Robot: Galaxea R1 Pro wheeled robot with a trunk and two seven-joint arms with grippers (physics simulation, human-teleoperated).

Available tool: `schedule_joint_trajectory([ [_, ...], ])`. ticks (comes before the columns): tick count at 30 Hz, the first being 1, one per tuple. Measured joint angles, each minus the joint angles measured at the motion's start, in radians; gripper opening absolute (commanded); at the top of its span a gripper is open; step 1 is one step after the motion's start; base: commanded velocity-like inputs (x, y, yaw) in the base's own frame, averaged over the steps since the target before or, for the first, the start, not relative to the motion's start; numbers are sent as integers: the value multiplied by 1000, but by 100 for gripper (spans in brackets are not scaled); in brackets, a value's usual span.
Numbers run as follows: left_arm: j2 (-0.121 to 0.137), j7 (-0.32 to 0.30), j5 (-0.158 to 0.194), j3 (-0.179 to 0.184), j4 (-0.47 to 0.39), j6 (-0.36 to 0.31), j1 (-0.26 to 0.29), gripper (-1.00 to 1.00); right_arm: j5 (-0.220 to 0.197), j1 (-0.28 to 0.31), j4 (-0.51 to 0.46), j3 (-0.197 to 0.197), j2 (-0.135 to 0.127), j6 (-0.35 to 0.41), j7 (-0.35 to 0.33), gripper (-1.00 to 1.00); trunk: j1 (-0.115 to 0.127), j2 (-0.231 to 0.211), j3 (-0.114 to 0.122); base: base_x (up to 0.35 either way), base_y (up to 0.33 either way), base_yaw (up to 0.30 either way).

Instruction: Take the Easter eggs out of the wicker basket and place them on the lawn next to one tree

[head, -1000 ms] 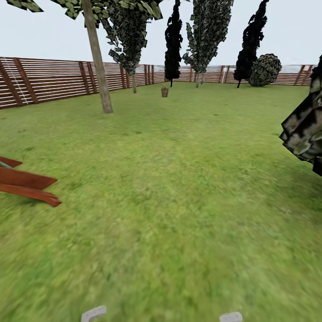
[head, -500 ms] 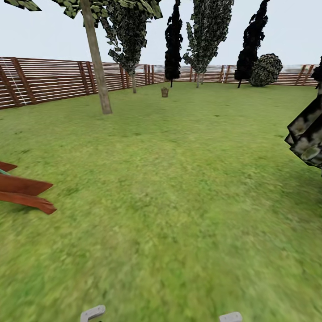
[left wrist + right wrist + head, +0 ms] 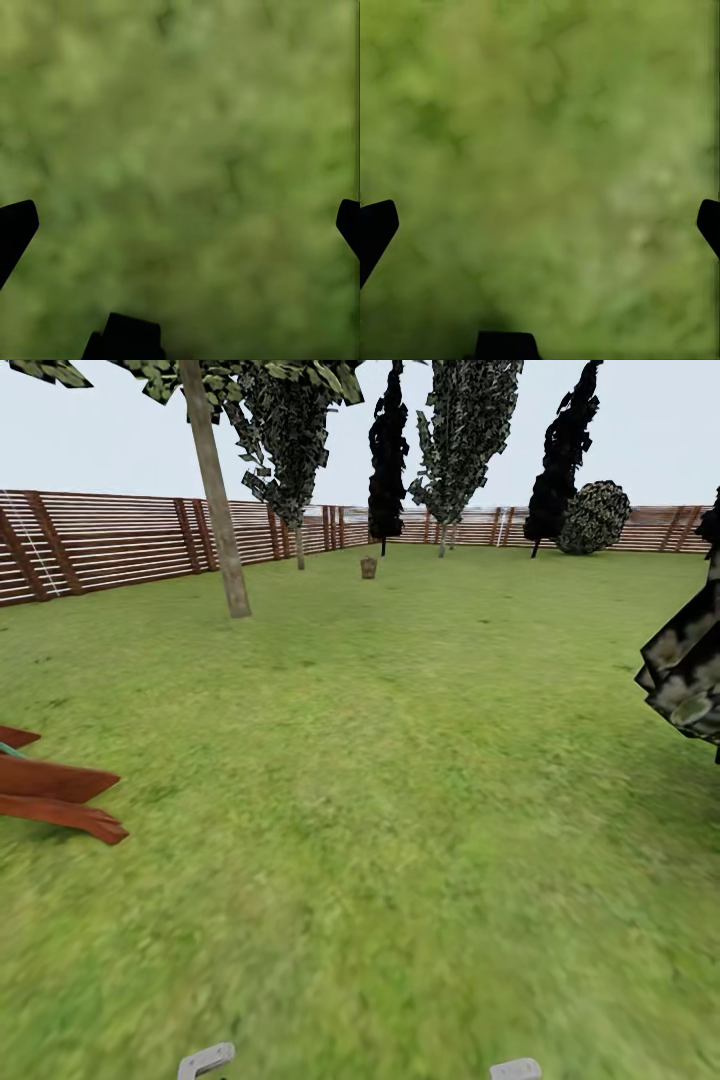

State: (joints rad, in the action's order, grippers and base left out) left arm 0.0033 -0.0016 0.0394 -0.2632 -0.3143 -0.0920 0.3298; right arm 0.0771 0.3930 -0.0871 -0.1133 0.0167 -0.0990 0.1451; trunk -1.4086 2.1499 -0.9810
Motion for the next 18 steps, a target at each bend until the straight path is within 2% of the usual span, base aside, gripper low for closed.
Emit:
schedule_joint_trajectory([
  [8,1,0,-1,0,0,-3,0,100,-1,0,0,0,0,0,0,100,31,-56,25,33,0,0],
  [18,1,-1,1,0,2,-2,0,100,-1,-1,0,0,0,0,0,100,70,-126,56,299,0,0],
])
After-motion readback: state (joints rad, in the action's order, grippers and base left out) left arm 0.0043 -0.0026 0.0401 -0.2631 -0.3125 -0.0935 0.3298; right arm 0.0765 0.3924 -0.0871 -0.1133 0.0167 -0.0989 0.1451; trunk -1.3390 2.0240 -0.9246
